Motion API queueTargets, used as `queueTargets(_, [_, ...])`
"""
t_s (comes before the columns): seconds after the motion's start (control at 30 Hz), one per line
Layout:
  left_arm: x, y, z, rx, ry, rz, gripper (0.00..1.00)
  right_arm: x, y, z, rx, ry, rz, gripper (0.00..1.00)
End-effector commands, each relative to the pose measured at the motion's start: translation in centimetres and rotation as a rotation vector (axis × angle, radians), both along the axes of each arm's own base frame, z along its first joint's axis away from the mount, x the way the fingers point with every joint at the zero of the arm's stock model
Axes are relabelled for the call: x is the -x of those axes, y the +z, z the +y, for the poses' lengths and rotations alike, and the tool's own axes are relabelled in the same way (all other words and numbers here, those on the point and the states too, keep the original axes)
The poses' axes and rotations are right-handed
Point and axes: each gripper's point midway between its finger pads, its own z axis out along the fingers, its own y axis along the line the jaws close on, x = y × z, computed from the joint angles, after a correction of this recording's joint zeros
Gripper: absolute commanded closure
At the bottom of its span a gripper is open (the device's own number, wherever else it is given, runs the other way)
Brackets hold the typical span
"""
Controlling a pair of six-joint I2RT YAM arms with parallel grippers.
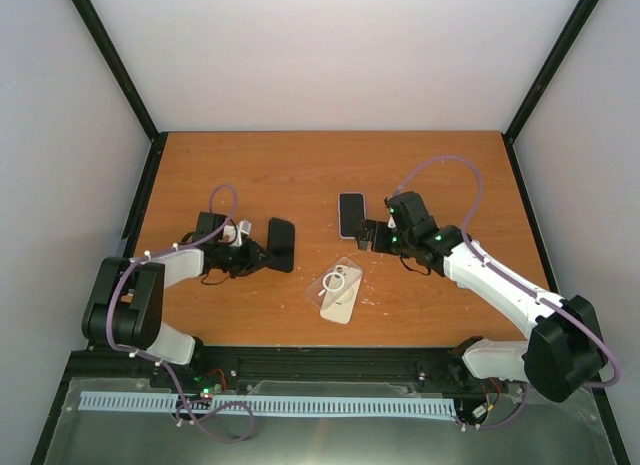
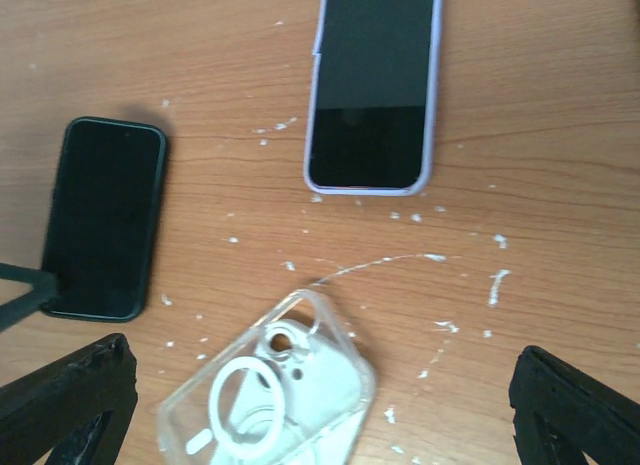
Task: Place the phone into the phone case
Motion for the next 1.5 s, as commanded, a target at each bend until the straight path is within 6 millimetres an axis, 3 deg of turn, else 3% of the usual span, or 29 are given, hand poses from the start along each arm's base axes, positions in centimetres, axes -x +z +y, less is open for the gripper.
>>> queueTargets(0.0, [-2.0,0.4,0.5,-0.022,0.025,-0.068,0.71,-0.8,-0.2,-2.1,0.142,-0.019,-0.031,0.0])
queueTargets(0.2, [-1.9,0.8,1.3,-0.072,0.048,-0.079,0.4,0.1,-1.2,-2.4,0.136,-0.024,-0.001,0.01])
queueTargets(0.37, [-1.4,1.6,2.2,-0.131,0.065,-0.097,0.2,1.2,-2.9,-1.8,0.082,-0.012,0.047,0.14])
queueTargets(0.43, [-1.1,2.1,2.5,-0.152,0.07,-0.106,0.12,1.6,-3.5,-1.4,0.05,-0.013,0.075,0.24])
queueTargets(0.53, [-0.8,3.3,2.5,-0.16,0.059,-0.148,0.05,2.2,-4.4,-1.2,0.015,-0.028,0.108,0.35])
queueTargets(0.7, [-0.4,5.4,2.1,-0.187,0.054,-0.204,0.01,1.1,-5.1,-4.4,0.135,-0.142,0.066,0.37])
queueTargets(0.8, [0.2,6.2,0.8,-0.195,0.017,-0.227,0.0,0.1,-5.7,-7.7,0.248,-0.215,0.075,0.36])
queueTargets(0.9, [0.9,6.2,-0.6,-0.203,-0.027,-0.208,0.0,-0.7,-6.5,-10.1,0.255,-0.245,0.12,0.38])
queueTargets(1.1, [1.9,5.4,-4.5,-0.245,-0.114,-0.204,0.05,-1.6,-7.1,-12.3,0.247,-0.298,0.141,0.39])
queueTargets(1.3, [3.1,5.1,-10.4,-0.374,-0.281,-0.29,0.03,-2.6,-6.2,-12.5,0.239,-0.276,0.111,0.38])
queueTargets(1.47, [4.1,3.4,-15.2,-0.547,-0.431,-0.346,0.02,-2.4,-5.4,-12.4,0.216,-0.273,0.085,0.37])
